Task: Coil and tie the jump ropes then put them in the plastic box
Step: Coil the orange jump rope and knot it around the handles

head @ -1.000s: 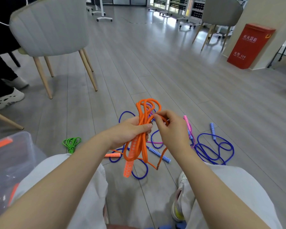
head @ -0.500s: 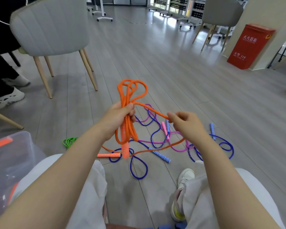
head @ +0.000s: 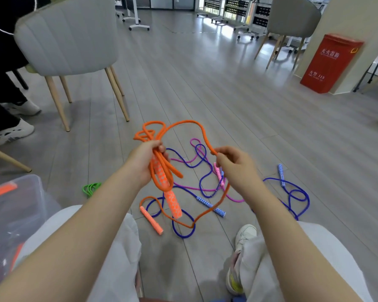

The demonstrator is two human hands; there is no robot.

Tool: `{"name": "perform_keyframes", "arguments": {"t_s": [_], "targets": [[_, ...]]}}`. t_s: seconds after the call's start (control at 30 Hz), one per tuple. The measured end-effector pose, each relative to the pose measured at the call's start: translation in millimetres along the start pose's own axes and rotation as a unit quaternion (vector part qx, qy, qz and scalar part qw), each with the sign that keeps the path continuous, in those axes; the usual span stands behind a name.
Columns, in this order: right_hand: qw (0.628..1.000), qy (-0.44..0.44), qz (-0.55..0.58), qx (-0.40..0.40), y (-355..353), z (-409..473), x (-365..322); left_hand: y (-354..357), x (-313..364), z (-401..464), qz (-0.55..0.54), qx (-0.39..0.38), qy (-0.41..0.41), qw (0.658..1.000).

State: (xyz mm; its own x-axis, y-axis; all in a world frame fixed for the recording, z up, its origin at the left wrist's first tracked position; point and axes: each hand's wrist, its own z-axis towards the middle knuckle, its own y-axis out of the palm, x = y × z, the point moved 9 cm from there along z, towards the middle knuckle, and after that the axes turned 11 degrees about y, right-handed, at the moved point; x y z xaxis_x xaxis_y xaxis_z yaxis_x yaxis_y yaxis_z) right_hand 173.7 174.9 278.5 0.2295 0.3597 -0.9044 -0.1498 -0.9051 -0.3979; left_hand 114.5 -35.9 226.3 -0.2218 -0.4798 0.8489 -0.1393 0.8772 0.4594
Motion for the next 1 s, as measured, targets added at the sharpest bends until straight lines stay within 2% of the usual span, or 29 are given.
{"name": "perform_keyframes", "arguments": {"t_s": [0.1,0.2,0.53,0.8,1.0], "targets": [[0.999,-0.04,0.031,-0.006,15.6,-6.2,-7.6,17.7,-20.8,-10.0,0.052,-0.056,-0.055,0.996],[0.997,-0.071,-0.013,-0.022,29.2,-11.0,-9.5,31.1,-30.2,-18.4,0.088,-0.109,-0.077,0.987],[0.981,-0.134,-0.144,-0.005,43.0,-15.0,-10.7,56.6,-29.6,-44.0,0.222,-0.259,0.011,0.94],[0.982,-0.132,-0.136,-0.014,40.7,-12.1,-8.0,50.0,-24.6,-42.4,0.25,-0.206,0.038,0.945],[0.991,-0.07,-0.109,-0.042,36.4,-10.5,-1.5,43.9,-29.4,-35.7,0.2,-0.186,-0.01,0.962]]}}
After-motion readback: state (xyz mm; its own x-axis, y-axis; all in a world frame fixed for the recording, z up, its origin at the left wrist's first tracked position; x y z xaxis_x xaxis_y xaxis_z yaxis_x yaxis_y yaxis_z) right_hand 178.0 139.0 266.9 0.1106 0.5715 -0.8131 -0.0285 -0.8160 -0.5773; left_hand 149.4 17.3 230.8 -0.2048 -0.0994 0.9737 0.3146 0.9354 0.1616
